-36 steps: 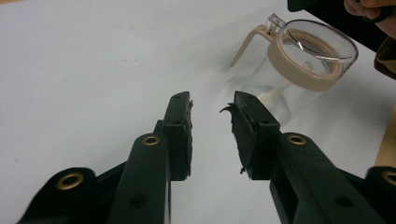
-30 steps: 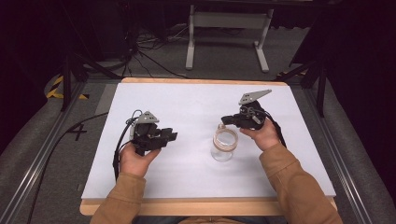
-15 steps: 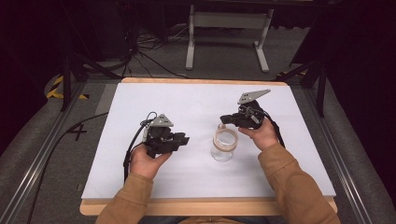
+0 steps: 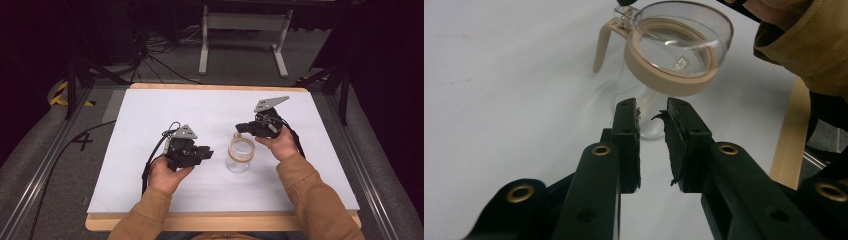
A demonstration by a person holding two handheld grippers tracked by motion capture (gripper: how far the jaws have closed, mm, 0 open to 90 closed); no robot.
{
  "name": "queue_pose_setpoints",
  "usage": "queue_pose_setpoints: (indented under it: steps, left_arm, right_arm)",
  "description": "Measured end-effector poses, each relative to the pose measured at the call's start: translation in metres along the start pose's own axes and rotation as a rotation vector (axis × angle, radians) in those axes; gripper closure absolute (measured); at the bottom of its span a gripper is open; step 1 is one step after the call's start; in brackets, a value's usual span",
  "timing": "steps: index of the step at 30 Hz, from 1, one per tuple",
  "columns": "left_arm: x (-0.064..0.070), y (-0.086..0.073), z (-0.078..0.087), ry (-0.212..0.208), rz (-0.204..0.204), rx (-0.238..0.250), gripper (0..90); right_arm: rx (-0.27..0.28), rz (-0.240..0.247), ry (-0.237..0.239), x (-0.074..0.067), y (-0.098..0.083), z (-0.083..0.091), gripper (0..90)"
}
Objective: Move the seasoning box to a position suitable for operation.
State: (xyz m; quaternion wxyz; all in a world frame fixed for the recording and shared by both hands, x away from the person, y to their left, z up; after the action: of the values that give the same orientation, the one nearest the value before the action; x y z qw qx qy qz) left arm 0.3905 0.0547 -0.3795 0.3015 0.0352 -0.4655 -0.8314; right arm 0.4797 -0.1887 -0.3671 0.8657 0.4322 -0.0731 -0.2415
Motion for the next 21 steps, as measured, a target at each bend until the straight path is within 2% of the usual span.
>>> queue_pose_setpoints:
  steps: [2, 8, 14, 16, 19, 21]
  left_arm:
    - [0.002, 0.001, -0.002, -0.004, -0.015, -0.005, 75.7]
    - [0.011, 0.008, -0.012, -0.034, -0.025, -0.007, 76.5]
    - [0.023, 0.018, -0.032, -0.048, -0.081, -0.038, 79.2]
    - [0.025, 0.018, -0.036, -0.051, -0.075, -0.039, 80.4]
    - [0.029, 0.020, -0.047, -0.053, -0.088, -0.065, 81.0]
    - [0.029, 0.022, -0.051, -0.050, -0.082, -0.054, 81.7]
  right_arm:
    - [-0.007, -0.002, 0.000, 0.001, 0.000, -0.001, 90.0]
    - [-0.008, -0.014, 0.020, 0.003, 0.000, -0.002, 90.0]
    - [-0.010, -0.026, 0.030, 0.005, 0.000, -0.002, 90.0]
    - [-0.011, -0.028, 0.031, 0.006, 0.000, -0.002, 90.0]
    - [-0.008, -0.034, 0.036, 0.006, 0.000, -0.002, 90.0]
    - [-0.010, -0.033, 0.033, 0.006, 0.000, -0.002, 90.0]
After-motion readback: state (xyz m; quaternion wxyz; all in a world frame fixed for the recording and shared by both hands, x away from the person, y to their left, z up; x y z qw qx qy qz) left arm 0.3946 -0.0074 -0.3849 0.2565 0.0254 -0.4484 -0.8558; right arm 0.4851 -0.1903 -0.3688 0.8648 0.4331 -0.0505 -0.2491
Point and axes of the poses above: each handheld gripper's, and its own axes: z roughly backward along the jaws, y roughly out of its top, x roughly to its right, the point moved 3 cm from there along -z, roughly forward along the jaws, and after that the axes turned 1 degree about y, right-handed, at the moved point
